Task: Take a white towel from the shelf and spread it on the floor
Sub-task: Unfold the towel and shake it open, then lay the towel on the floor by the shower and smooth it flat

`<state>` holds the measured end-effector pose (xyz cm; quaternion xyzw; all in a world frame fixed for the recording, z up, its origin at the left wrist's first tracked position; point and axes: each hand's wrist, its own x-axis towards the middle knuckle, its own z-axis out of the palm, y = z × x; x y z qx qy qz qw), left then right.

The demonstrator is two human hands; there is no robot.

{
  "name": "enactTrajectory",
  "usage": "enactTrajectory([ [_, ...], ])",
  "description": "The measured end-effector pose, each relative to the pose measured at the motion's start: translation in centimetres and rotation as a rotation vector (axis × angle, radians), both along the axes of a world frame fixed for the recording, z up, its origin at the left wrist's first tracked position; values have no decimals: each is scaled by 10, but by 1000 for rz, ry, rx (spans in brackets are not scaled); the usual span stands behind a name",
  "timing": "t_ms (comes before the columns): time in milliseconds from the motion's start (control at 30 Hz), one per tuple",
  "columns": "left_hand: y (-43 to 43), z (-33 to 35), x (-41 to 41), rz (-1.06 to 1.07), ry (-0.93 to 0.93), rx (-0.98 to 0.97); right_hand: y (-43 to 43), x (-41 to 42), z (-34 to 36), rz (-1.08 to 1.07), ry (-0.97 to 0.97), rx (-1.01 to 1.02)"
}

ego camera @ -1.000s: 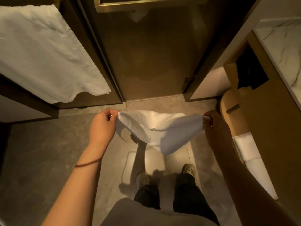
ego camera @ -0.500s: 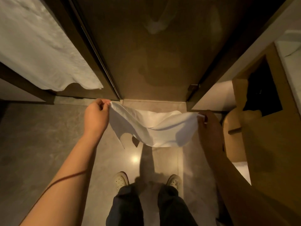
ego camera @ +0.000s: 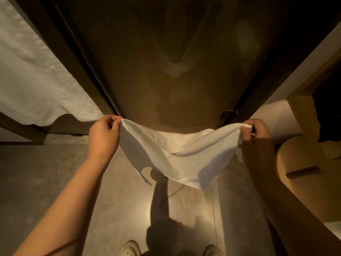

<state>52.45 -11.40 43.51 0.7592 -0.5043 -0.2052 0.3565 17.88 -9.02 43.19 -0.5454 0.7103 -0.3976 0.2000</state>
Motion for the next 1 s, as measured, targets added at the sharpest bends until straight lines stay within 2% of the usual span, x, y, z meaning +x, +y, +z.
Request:
enactTrajectory([
  [200,-37,-78,11,-14,-5,-126,-33,11,-84,-79,4,-98],
  [367,-53,-193,5,-31,-136,-196,-46,21,-193,-4,72,-121],
  [633,-69,-375,21,-154,-140,-155,-54,18,-351,243,409,-223],
  [800,-57,-442,42,-223,-295,-139,-48,8,-423,321,564,-183],
  [1000,-29,-499,43,-274,-357,29,-33,5,-487,353,549,7],
])
